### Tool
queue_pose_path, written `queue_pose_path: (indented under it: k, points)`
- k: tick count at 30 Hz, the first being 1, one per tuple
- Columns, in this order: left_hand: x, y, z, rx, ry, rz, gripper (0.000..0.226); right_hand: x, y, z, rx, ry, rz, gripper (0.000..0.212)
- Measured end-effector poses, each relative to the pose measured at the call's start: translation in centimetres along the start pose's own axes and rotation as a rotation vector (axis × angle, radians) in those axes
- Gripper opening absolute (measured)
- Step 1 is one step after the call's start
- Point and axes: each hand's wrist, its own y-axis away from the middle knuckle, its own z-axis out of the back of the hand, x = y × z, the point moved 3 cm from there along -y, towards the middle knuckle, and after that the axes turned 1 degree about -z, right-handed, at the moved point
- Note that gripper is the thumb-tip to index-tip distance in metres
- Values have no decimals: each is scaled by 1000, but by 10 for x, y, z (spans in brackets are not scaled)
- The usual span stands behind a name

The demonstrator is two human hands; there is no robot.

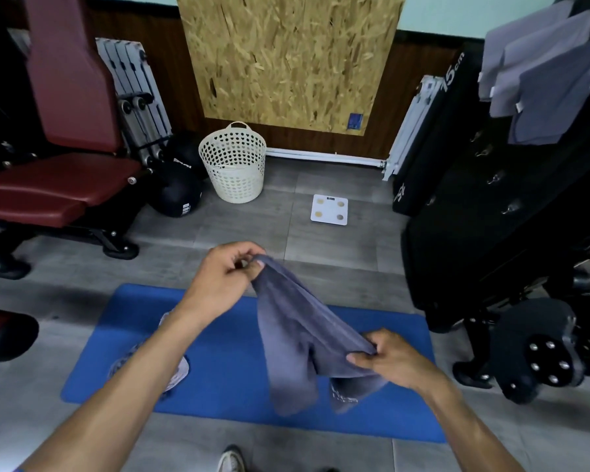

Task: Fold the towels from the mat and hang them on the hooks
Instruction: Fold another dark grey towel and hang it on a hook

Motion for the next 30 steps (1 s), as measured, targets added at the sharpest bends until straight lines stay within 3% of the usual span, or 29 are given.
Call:
queue_pose_path:
  k: [4,7,10,12,14,15,18,20,23,27,30]
  points:
    - [34,-3,24,-250,122,211,27,-40,11,28,-120,-21,-80,48]
    - [60,-9,37,-263,-141,228,35,-24,19,43,-195,-201,-5,47]
    - [59,-11,24,-100,-413,150,49,29,27,49,-172,-427,198,30]
    - [44,-6,-7,193,-373,37,56,66,30,48,-167,-406,334,36]
    - [20,10,-47,518,-242,-4,46,96,31,42,-154,-398,418,29]
    - [10,17,-66,591,-165,-1,37,108,31,40,-140,-418,440,26]
    - [-7,26,-96,500,37,23,1,134,38,45,-107,-437,494,19]
    - [-3,26,-97,456,146,57,9,138,44,55,-113,-413,525,12]
    - [8,29,-84,558,200,53,19,129,50,67,-107,-236,504,18]
    - [30,31,-66,719,3,52,27,99,41,76,-176,414,365,34]
    - [34,30,-62,764,-27,78,27,85,39,79,-207,557,317,45]
